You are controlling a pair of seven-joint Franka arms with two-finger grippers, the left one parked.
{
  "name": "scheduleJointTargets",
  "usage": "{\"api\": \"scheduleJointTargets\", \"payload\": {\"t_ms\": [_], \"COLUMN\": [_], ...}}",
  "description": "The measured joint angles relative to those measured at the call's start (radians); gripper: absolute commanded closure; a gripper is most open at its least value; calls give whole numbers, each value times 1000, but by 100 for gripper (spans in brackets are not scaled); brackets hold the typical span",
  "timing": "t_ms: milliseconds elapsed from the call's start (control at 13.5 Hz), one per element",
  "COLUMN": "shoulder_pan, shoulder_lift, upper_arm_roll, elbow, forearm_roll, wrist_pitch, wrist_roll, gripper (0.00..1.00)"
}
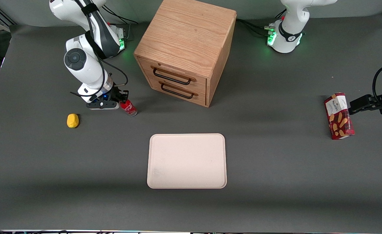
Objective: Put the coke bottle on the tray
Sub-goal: 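Lift the bottle with the right gripper and carry it toward the tray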
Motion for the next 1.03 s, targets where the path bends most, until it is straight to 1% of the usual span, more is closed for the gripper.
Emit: {"api": "scheduleJointTargets", "payload": {"t_ms": [148, 369, 591, 812, 1034], "shoulder_pan": [0, -2, -3, -15, -27], "shoulder_lift": [-4, -17, -24, -23, 2], "upper_arm_roll": [-2, -4, -6, -7, -7], "elbow": [110, 335, 529, 642, 702], "forearm_roll": [0, 0, 0, 0, 0], "wrist_pitch": [-150, -413, -604, -688, -703], "wrist_roll": [0, 0, 0, 0, 0], "gripper": [100, 100, 100, 100, 100]}}
